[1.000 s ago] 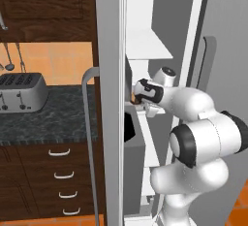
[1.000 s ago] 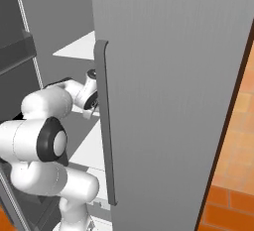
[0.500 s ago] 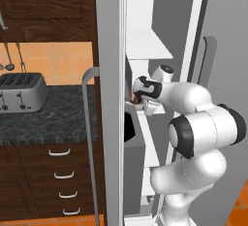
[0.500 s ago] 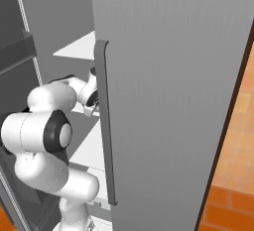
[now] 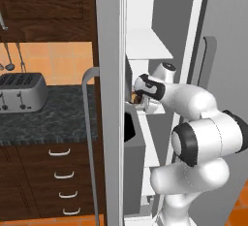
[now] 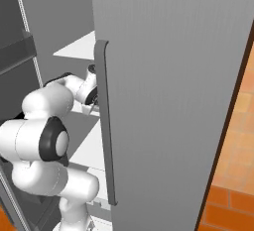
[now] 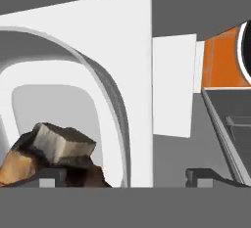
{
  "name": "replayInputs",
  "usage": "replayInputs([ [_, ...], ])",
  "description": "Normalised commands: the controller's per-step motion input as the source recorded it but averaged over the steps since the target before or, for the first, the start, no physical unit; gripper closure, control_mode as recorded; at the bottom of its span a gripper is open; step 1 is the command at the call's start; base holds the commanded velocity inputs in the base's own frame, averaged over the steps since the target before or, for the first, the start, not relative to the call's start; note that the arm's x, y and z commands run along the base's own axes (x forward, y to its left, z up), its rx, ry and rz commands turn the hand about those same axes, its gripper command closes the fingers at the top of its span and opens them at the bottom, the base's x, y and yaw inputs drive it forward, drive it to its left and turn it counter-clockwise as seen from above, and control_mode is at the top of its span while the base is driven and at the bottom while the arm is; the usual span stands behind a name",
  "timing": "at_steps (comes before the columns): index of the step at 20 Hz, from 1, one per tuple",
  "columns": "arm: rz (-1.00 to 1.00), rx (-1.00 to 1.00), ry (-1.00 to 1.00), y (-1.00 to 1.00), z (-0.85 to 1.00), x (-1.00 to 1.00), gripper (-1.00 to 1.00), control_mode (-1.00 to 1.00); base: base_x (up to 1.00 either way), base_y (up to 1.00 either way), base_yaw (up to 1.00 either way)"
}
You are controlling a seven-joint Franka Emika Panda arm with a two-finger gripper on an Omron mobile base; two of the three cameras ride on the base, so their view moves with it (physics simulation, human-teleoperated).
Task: Take the meat container that has the steak and place it on the second highest rack of the freezer. Then take the vegetable container that has the potato and mushroom and place it on the highest rack of the freezer.
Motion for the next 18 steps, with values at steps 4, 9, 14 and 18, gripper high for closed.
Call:
replayInputs([
  [4,0.0,-0.02,-0.15,0.04,0.51,-0.16,-1.0,-1.0,0.0,0.0,0.0],
  [9,0.01,-0.02,-0.13,0.0,0.47,-0.65,-1.0,-1.0,0.0,0.0,0.0],
  [14,0.0,0.0,-0.05,0.0,0.48,-0.9,-1.0,-1.0,0.0,0.0,0.0],
  [18,0.03,0.0,0.0,0.0,0.53,-1.0,-1.0,-1.0,0.0,0.0,0.0],
])
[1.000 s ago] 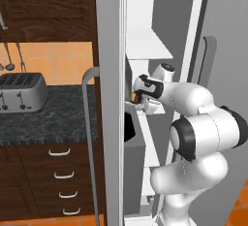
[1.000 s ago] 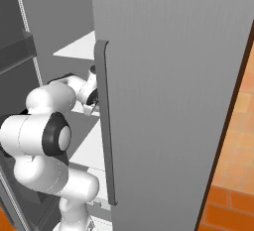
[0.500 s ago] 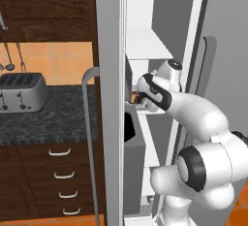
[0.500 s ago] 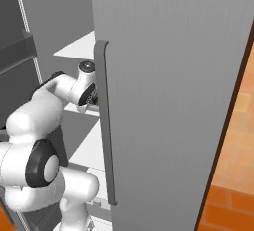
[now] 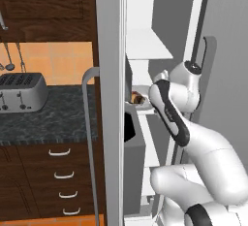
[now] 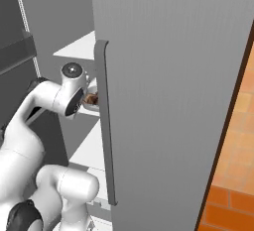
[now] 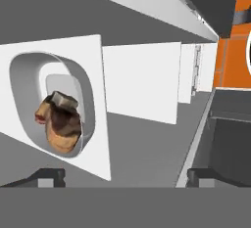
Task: Take the meat container that has the steak and place it on the second highest rack of the freezer. Then take the vegetable container that has the potato and mushroom and place it on the highest rack of the freezer.
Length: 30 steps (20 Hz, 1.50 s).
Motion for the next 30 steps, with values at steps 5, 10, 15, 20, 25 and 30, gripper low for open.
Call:
replayInputs([
  [5,0.04,0.0,0.0,0.0,0.68,-1.0,-1.0,-1.0,0.0,0.0,0.0],
  [10,0.05,0.0,-0.01,0.0,0.54,-1.0,-1.0,-1.0,0.0,0.0,0.0],
  [15,0.04,-0.08,-0.03,0.0,0.42,-1.0,-1.0,-1.0,0.0,0.0,0.0],
  [20,0.04,-0.03,-0.1,-0.02,0.23,-1.0,-1.0,-1.0,0.0,0.0,0.0],
  [25,0.0,-0.01,-0.02,0.0,0.01,-0.31,-1.0,-1.0,0.0,0.0,0.0],
  [30,0.0,0.0,0.0,0.0,0.0,0.0,-1.0,1.0,-0.21,0.0,0.0],
])
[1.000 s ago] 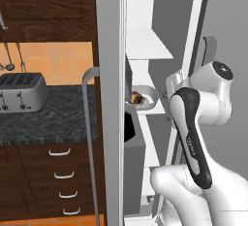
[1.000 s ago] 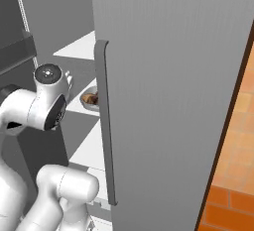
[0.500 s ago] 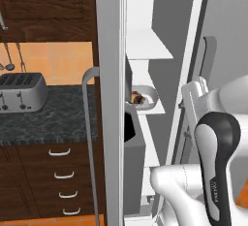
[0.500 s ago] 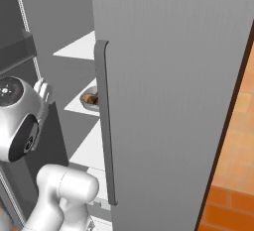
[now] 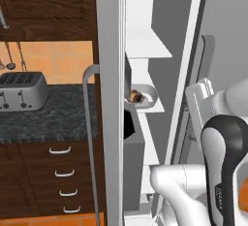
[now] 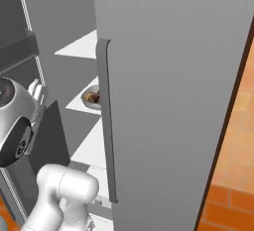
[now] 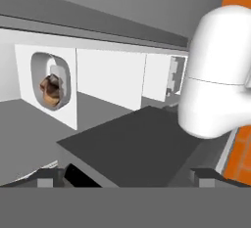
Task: Take the meat container that has the steak and place it on the second highest rack of the freezer. Then take the vegetable container that has the potato and mushroom and place it on the highest rack of the freezer.
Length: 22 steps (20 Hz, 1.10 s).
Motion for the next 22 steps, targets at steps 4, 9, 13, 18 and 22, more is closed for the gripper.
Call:
replayInputs([
  [4,0.0,0.0,0.0,0.0,0.0,0.0,-1.0,1.0,-0.55,-0.88,-0.17],
  [9,0.0,0.0,0.0,0.0,0.0,0.0,-1.0,1.0,-0.4,-0.79,-0.02],
  [13,0.0,0.0,0.0,0.0,0.0,0.0,-1.0,1.0,-0.54,-0.34,0.56],
  [18,0.0,0.0,0.0,0.0,0.0,0.0,-1.0,1.0,-0.33,-0.01,0.96],
  [22,0.0,0.0,0.0,0.0,0.0,0.0,-1.0,1.0,-0.16,0.0,1.0],
])
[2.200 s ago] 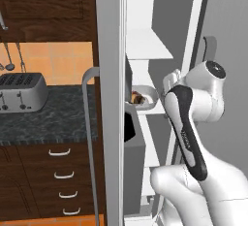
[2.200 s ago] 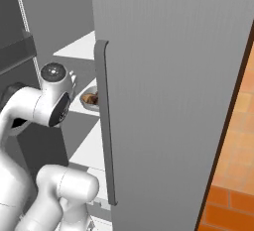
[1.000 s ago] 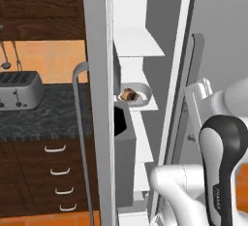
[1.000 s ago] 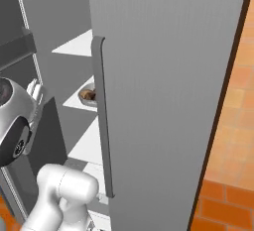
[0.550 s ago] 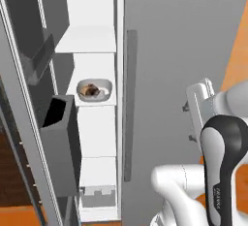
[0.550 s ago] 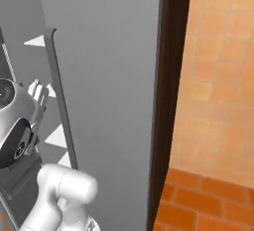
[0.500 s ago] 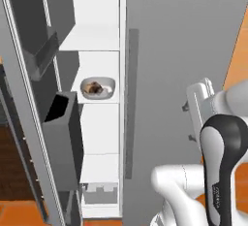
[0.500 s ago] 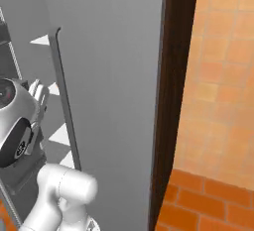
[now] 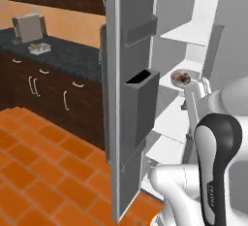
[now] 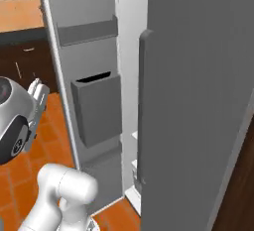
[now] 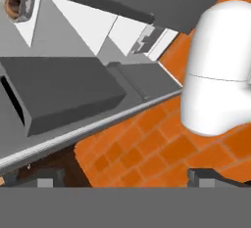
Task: Take the meat container that has the steak and place it on the second highest rack of the freezer. Then take the vegetable container that has the potato and mushroom and place it on the highest rack of the freezer.
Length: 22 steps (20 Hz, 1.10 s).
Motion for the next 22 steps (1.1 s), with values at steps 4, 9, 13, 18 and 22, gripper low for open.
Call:
replayInputs([
  [4,0.0,0.0,0.0,0.0,0.0,0.0,-1.0,1.0,-0.14,0.0,1.0],
  [9,0.0,0.0,0.0,0.0,0.0,0.0,-1.0,1.0,-0.12,0.0,1.0],
  [13,0.0,0.0,0.0,0.0,0.0,0.0,-1.0,1.0,0.26,0.01,0.94],
  [18,0.0,0.0,0.0,0.0,0.0,0.0,-1.0,1.0,1.0,0.0,0.42],
  [22,0.0,0.0,0.0,0.0,0.0,0.0,-1.0,1.0,1.0,-0.09,0.02],
])
